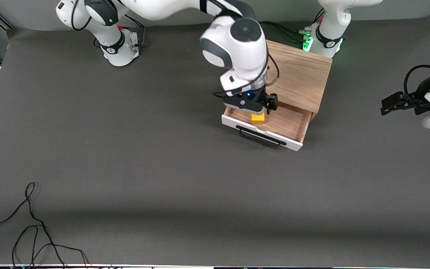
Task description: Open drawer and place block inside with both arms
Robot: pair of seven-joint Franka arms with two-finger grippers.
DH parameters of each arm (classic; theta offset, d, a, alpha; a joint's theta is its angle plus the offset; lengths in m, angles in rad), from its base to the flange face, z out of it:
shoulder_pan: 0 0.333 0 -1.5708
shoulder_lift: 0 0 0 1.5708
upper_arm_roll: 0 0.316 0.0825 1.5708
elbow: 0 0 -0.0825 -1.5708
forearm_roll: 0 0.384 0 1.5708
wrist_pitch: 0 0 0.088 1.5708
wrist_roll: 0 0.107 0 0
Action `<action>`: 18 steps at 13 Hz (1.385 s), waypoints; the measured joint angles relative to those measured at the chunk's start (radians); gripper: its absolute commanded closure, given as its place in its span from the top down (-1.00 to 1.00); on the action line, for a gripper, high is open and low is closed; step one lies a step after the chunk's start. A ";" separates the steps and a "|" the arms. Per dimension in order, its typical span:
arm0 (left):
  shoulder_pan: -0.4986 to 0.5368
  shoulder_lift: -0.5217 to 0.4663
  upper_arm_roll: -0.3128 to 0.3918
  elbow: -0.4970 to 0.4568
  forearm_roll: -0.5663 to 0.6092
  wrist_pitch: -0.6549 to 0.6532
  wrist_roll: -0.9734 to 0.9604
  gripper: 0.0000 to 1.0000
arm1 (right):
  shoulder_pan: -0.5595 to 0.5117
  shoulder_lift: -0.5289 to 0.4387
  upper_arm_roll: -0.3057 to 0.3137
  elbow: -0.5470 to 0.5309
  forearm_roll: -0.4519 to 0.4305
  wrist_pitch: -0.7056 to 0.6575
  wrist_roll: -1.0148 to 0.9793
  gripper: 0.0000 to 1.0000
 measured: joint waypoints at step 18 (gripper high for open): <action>-0.010 0.000 -0.001 0.001 0.000 0.000 0.003 1.00 | -0.638 -0.636 -0.166 -0.554 0.134 -0.147 -0.974 1.00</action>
